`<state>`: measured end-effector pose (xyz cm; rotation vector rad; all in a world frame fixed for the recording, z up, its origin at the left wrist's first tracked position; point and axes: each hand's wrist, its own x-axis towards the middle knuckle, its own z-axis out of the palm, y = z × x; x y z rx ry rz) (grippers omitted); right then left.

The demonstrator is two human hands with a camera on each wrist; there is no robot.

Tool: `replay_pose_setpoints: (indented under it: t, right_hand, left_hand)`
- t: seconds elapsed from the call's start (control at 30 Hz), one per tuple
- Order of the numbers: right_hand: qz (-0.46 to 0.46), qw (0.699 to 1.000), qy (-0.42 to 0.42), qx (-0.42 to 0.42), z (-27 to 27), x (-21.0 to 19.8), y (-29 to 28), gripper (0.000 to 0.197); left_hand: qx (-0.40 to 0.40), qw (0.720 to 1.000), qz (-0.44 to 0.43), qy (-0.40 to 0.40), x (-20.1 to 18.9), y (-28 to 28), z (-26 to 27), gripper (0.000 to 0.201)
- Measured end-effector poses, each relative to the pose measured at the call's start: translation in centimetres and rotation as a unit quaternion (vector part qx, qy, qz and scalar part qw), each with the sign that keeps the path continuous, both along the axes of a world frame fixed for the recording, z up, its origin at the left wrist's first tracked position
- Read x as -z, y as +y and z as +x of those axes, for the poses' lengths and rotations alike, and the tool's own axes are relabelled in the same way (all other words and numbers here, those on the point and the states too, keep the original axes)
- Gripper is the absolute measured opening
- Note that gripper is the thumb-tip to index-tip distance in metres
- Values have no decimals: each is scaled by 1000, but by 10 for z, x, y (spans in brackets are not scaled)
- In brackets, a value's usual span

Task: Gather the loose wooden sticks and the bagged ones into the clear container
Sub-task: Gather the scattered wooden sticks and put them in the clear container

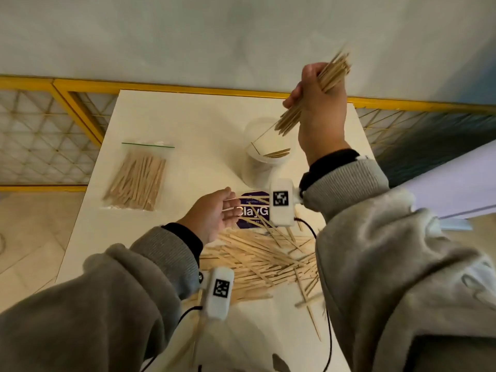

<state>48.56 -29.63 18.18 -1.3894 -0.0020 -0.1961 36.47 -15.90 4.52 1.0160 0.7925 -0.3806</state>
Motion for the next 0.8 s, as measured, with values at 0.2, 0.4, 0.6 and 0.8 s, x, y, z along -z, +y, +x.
replay_pose_setpoints:
  t: [0.2,0.4,0.6,0.8]
  right_hand:
    - [-76,994,81,-5,36,44,11,8]
    - [-118,988,64,-71,38,62,0,20]
    - [-134,991,20,20,25,69,-40,7]
    - [-359,900,237,-66,-37,152,-93,38]
  left_hand:
    - [107,954,271,-66,18,15,19,19]
    - [163,858,470,-126,37,17,33,28]
    - [257,790,532,-162,49,14,32,46]
    - [487,634,571,-187,65,2,12,67]
